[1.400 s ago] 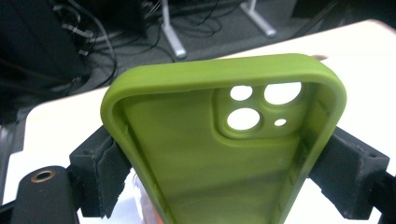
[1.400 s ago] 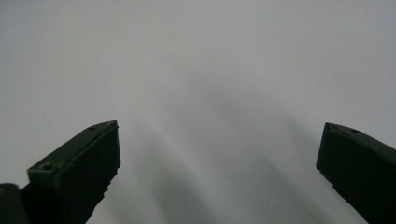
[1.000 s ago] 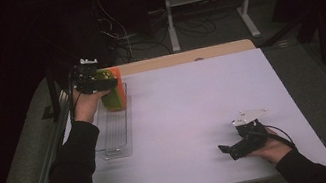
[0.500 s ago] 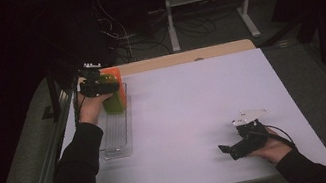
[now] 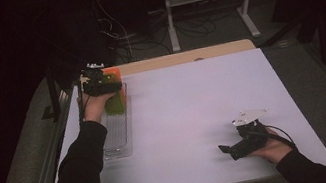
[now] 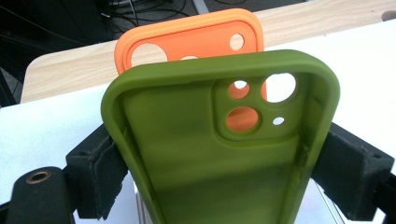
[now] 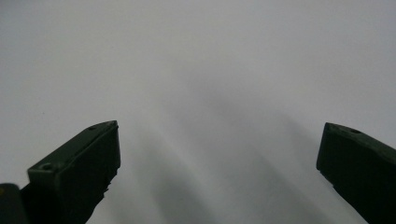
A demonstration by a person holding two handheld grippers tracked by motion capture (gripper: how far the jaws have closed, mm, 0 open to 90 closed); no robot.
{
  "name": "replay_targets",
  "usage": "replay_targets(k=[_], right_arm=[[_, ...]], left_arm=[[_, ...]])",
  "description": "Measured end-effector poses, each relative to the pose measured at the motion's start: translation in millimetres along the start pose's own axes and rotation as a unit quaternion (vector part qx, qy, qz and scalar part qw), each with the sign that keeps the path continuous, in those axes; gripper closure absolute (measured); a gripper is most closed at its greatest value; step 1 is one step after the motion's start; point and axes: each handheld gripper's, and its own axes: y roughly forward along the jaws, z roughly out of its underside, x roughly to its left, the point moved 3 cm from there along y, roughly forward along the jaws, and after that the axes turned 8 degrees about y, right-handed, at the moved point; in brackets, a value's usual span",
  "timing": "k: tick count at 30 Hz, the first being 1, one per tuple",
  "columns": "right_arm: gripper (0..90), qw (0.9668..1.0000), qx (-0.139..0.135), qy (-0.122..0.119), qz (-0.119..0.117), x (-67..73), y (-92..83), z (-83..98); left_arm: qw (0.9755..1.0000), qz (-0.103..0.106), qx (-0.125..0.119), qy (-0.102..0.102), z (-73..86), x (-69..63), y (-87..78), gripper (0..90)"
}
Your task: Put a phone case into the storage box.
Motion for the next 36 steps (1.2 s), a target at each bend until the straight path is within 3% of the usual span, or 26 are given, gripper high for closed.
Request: replay_targets(k=[7,14,16,17,23,30,36], right_arm=[[0.0,1.0000,0.000,-0.001,-0.001,0.0,-0.3,0.0],[0.0,1.0000,0.000,-0.003,-0.001,0.2,-0.4,0.1],[0.0,1.0000,0.000,-0.003,-0.002,0.3,-0.6,0.0],[0.0,1.0000,0.000,-0.003,-0.002,0.3,-0.5,0.0],[0.0,1.0000,0.002,-0.002,-0.003,0.8,-0.2,0.2],[0.0,1.0000,0.001,-0.002,-0.003,0.5,0.2,0.0],[0.0,1.0000,0.000,-0.002,-0.002,0.3,0.2,-0.1]], left_arm=[[1.0000,-0.002,-0.004,-0.005,-0.3,-0.3,5.6,11.9],[1.0000,0.002,-0.003,-0.008,0.5,0.9,7.2,4.7],[0.9999,0.002,-0.007,-0.015,0.5,1.0,6.4,3.3],[0.9999,0.002,-0.008,-0.008,0.3,2.5,5.0,2.9],[0.9996,0.011,-0.024,-0.012,-2.0,6.4,-7.7,2.7],[0.9987,0.040,-0.032,0.002,-1.8,9.1,-24.2,0.8],[0.9962,0.074,-0.044,0.013,-2.0,7.3,-35.6,0.9]])
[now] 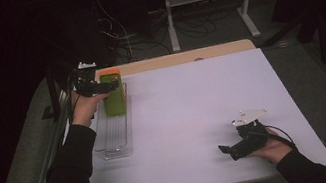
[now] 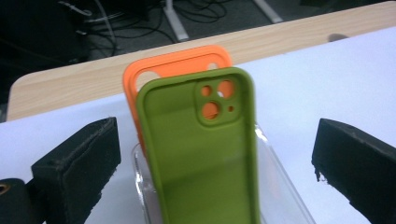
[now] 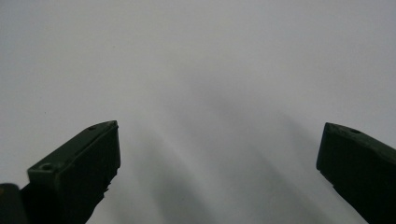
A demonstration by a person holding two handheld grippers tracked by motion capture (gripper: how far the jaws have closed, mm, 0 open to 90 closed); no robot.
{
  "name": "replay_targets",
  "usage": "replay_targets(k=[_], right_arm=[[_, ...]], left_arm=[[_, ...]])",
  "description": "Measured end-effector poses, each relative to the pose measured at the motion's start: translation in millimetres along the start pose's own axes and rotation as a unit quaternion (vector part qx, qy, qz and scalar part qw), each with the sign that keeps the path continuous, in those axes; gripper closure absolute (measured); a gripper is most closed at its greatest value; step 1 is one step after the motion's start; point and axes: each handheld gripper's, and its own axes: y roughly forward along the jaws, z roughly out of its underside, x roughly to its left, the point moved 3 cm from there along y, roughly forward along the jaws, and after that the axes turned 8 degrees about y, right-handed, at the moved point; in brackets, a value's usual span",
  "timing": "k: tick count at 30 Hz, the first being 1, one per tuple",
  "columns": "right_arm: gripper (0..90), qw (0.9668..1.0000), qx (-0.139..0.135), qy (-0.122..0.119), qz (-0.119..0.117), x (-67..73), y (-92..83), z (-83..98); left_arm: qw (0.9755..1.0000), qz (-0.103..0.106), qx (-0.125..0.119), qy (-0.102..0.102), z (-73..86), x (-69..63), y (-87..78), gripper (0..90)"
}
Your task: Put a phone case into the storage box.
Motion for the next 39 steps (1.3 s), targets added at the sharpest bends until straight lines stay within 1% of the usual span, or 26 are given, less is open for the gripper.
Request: replay_targets(k=[1,5,8,9,12,13,14,15,16,17,20,21,24,25,26,27,28,29,30,31,32,33,35,36,39], right_arm=[[0.0,1.0000,0.000,0.000,0.000,-0.1,-0.1,0.0],[0.0,1.0000,-0.001,0.000,0.000,-0.3,-0.2,-0.2],[0.0,1.0000,0.000,0.000,0.000,-0.4,-0.4,-0.2],[0.0,1.0000,0.001,0.001,0.000,-0.2,-0.9,-0.4],[0.0,1.0000,0.000,0.005,-0.001,-0.5,-2.1,-1.1],[0.0,1.0000,-0.001,0.004,-0.001,-0.6,-2.2,-1.4],[0.0,1.0000,0.000,0.001,-0.001,-1.1,-2.4,-1.5],[0.0,1.0000,0.002,0.005,-0.002,-0.2,-3.1,-1.9],[0.0,1.0000,0.002,0.007,-0.002,0.0,-3.8,-2.7],[0.0,1.0000,-0.001,0.000,-0.002,-1.0,-4.7,-3.7],[0.0,1.0000,-0.008,0.005,-0.002,-1.6,-7.7,-6.4],[0.0,1.0000,-0.010,0.001,0.000,-2.7,-8.6,-7.0],[0.0,0.9999,-0.012,0.002,-0.003,-2.9,-10.8,-8.5],[0.0,0.9999,-0.013,0.003,-0.003,-2.5,-11.7,-9.6],[0.0,0.9999,-0.016,0.002,-0.003,-2.5,-12.4,-10.4],[0.0,0.9998,-0.017,0.002,-0.003,-2.3,-13.6,-11.5],[0.0,0.9998,-0.020,0.000,-0.004,-2.3,-14.7,-12.9],[0.0,0.9997,-0.023,-0.001,-0.004,-2.5,-15.7,-14.0],[0.0,0.9997,-0.023,-0.001,-0.005,-2.3,-16.8,-14.9],[0.0,0.9997,-0.024,0.001,-0.006,-1.9,-17.8,-16.1],[0.0,0.9997,-0.025,0.000,-0.005,-2.0,-18.6,-17.0],[0.0,0.9997,-0.025,0.000,-0.005,-1.8,-19.7,-17.9],[0.0,0.9996,-0.028,0.002,-0.007,-1.3,-21.6,-20.1],[0.0,0.9996,-0.029,-0.001,-0.006,-1.6,-22.4,-21.0],[0.0,0.9995,-0.032,-0.001,-0.008,-1.5,-24.0,-23.0]], left_arm=[[1.0000,0.006,-0.002,0.002,-0.2,-1.7,-1.3,0.9],[0.9993,0.028,-0.004,0.023,-1.0,-9.5,-8.7,0.9],[0.9984,0.039,-0.009,0.040,-1.0,-14.7,-14.9,0.9],[0.9982,0.045,-0.011,0.038,-0.4,-17.6,-16.9,0.9],[0.9967,0.062,-0.019,0.047,1.0,-24.7,-23.3,0.9],[0.9963,0.068,-0.020,0.047,1.5,-27.6,-25.7,0.9],[0.9955,0.076,-0.025,0.052,1.8,-29.9,-28.1,0.9],[0.9948,0.082,-0.027,0.054,2.3,-32.6,-30.7,0.9],[0.9940,0.085,-0.030,0.061,2.9,-35.7,-33.3,0.9],[0.9936,0.088,-0.029,0.064,3.4,-37.9,-35.2,0.9],[0.9917,0.100,-0.035,0.074,5.8,-46.5,-40.4,0.9],[0.9906,0.103,-0.035,0.083,6.9,-48.6,-42.2,0.9],[0.9887,0.115,-0.038,0.088,10.6,-56.9,-46.7,0.9],[0.9876,0.117,-0.038,0.097,12.1,-58.9,-48.2,0.9],[0.9874,0.121,-0.042,0.092,13.8,-62.6,-49.0,0.9],[0.9870,0.124,-0.041,0.094,15.8,-64.9,-50.7,0.9],[0.9859,0.127,-0.042,0.100,17.5,-66.7,-51.6,0.9],[0.9860,0.131,-0.042,0.094,19.7,-69.7,-52.3,0.9],[0.9847,0.136,-0.043,0.100,21.5,-71.5,-53.1,0.9],[0.9847,0.140,-0.042,0.095,23.5,-74.6,-54.1,0.9],[0.9834,0.142,-0.041,0.105,25.3,-75.5,-55.3,0.9],[0.9832,0.147,-0.045,0.098,26.8,-78.8,-56.1,0.9],[0.9818,0.153,-0.045,0.104,30.1,-82.7,-58.3,0.9],[0.9811,0.155,-0.047,0.106,31.8,-85.0,-59.0,0.9],[0.9793,0.162,-0.044,0.113,38.5,-90.3,-60.2,0.9]])
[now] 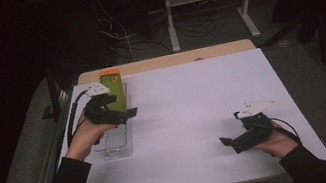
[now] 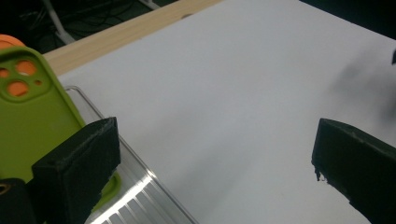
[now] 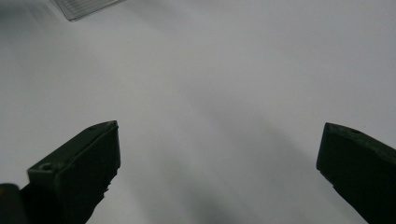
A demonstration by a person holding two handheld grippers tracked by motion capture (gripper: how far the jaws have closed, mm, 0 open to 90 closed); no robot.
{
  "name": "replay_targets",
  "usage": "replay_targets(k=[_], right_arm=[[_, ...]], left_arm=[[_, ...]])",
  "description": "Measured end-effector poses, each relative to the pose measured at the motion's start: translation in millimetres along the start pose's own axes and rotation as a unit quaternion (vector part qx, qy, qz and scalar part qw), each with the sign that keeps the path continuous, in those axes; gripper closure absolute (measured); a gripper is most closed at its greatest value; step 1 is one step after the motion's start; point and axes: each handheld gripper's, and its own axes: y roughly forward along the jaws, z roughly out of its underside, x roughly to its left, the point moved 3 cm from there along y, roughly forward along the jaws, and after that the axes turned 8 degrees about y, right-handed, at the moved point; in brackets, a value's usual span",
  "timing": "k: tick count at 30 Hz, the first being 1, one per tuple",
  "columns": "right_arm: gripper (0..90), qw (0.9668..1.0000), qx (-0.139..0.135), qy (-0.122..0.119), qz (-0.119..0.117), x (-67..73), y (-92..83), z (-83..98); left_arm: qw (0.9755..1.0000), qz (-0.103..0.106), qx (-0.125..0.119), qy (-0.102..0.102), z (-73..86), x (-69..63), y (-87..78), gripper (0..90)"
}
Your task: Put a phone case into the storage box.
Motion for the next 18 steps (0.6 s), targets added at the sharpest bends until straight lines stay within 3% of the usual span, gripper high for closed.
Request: replay_targets(k=[18], right_arm=[[0.0,1.0000,-0.002,-0.007,-0.003,-1.2,-3.1,-7.3]], left_arm=[[0.9994,0.028,-0.002,0.023,38.4,-31.0,-8.5,0.9]])
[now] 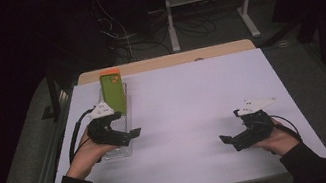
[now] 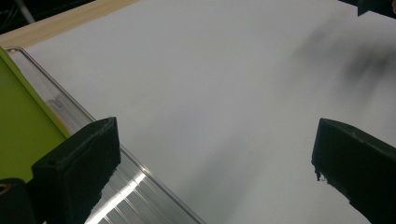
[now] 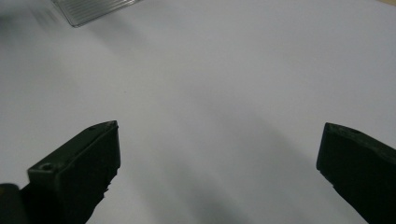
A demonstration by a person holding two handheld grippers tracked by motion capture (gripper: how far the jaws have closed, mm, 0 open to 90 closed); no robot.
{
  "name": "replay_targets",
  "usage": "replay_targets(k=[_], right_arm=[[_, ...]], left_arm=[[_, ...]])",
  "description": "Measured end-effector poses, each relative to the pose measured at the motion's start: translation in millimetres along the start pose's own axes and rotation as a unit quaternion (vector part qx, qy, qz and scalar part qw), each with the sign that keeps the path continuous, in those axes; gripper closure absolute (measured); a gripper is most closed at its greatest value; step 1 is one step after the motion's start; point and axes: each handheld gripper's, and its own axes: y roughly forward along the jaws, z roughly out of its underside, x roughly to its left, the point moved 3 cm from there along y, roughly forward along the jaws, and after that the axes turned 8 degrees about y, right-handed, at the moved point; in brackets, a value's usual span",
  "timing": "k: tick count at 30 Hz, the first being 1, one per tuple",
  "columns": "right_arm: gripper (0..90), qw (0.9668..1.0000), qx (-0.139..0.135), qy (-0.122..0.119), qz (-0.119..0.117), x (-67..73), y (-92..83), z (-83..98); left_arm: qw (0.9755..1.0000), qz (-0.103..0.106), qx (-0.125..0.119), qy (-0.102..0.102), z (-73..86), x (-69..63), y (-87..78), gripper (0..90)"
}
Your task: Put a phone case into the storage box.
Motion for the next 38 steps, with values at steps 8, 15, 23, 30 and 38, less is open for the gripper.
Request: replay_targets(k=[8,15,23,30,38], right_arm=[[0.0,1.0000,-0.001,0.002,-0.001,0.9,-0.7,-2.2],[0.0,1.0000,-0.002,0.000,0.000,0.2,-1.7,-3.0],[0.0,1.0000,-0.001,0.002,-0.001,0.3,-1.3,-2.8],[0.0,1.0000,0.000,-0.001,0.001,-0.8,-0.7,-2.2],[0.0,1.0000,0.001,0.002,0.002,-0.9,-0.9,-1.9]], left_arm=[[0.9999,0.000,-0.006,0.011,14.0,-10.8,-4.8,0.9],[0.9999,0.002,-0.013,0.006,24.4,-14.5,-7.0,0.9],[0.9999,0.010,-0.009,0.008,33.3,-18.2,-6.8,1.0],[0.9998,0.015,-0.002,0.009,37.1,-19.0,-5.0,1.0],[0.9998,0.018,0.000,0.010,37.5,-20.1,-4.4,1.0]])
